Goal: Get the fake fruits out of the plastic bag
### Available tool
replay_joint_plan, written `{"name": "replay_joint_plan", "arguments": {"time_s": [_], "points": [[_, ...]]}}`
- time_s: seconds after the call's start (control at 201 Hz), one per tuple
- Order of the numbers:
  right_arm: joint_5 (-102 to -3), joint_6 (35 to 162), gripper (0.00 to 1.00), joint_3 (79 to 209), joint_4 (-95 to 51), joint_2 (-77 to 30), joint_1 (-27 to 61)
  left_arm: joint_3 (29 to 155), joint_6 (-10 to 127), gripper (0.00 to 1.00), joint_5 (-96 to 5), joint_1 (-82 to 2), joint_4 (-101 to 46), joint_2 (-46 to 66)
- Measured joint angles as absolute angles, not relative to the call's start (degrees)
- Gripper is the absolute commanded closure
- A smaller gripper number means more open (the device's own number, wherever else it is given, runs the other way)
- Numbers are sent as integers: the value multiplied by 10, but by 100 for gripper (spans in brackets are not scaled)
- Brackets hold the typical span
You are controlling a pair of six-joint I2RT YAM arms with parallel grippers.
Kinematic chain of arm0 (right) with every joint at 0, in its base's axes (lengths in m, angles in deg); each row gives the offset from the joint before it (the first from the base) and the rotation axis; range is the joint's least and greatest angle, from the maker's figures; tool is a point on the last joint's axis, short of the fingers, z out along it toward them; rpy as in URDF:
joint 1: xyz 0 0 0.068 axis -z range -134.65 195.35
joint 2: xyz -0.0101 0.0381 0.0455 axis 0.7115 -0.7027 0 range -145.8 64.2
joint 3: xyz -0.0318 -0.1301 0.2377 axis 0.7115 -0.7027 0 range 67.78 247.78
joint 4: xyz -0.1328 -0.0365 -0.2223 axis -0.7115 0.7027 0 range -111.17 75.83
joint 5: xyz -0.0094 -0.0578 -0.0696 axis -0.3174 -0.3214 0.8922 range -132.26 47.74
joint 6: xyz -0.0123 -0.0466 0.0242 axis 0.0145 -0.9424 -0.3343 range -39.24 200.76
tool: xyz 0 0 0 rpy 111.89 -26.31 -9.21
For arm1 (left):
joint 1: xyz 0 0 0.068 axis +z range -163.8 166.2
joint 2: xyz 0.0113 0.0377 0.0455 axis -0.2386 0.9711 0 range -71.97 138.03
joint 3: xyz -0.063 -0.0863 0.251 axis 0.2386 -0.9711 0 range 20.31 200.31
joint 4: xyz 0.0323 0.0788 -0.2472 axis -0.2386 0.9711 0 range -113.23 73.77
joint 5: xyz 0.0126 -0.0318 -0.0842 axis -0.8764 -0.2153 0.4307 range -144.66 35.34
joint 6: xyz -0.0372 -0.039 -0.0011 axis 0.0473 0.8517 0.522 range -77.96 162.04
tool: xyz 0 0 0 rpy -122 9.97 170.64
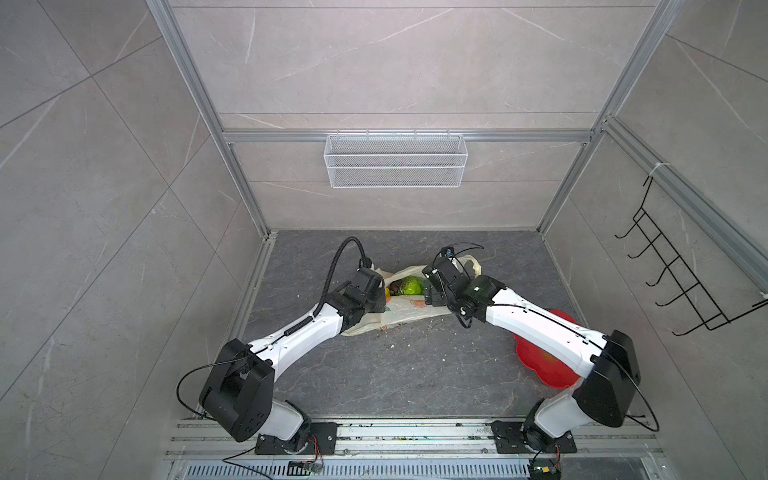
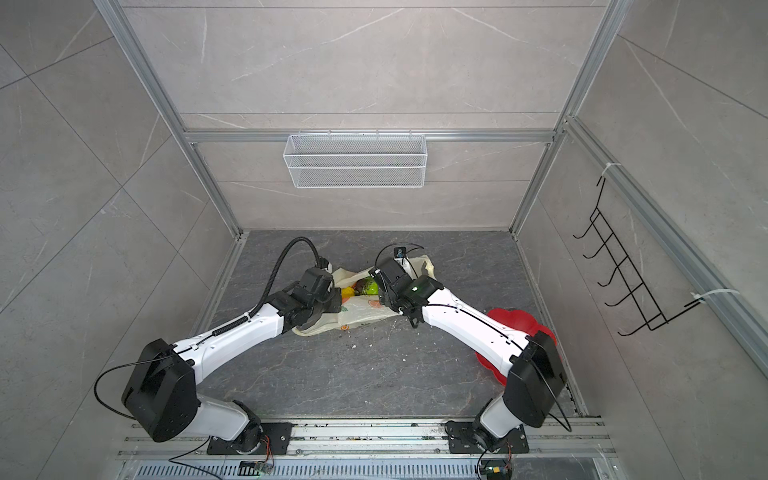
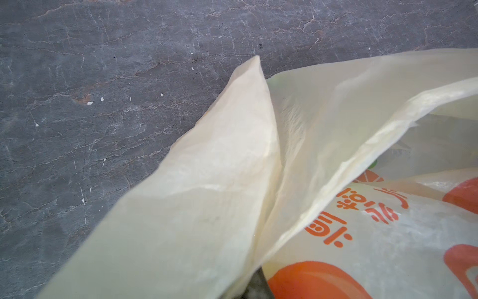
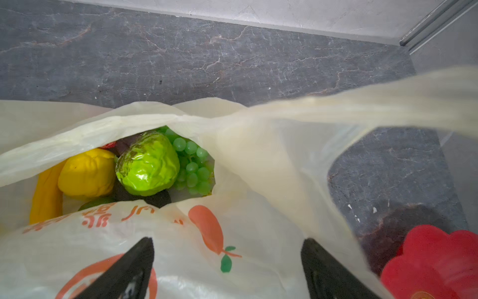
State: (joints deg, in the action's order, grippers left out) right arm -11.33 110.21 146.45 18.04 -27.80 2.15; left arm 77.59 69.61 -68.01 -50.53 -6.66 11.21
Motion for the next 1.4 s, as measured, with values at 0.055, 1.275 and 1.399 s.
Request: {"name": "replay_joint_plan", "arguments": {"time_s": [0.055,1.275,1.399], "points": [[-115,1098,7,1472,176,-301,32,771,696,100,-679,-505,-69,111],[-520,1036,100,1230,-43,-143,71,925,704,100,-661,-388,-20,206],[-564,1044,100,1187,-91,-61,112,919,710,100,-652,-357,-8,231]]}}
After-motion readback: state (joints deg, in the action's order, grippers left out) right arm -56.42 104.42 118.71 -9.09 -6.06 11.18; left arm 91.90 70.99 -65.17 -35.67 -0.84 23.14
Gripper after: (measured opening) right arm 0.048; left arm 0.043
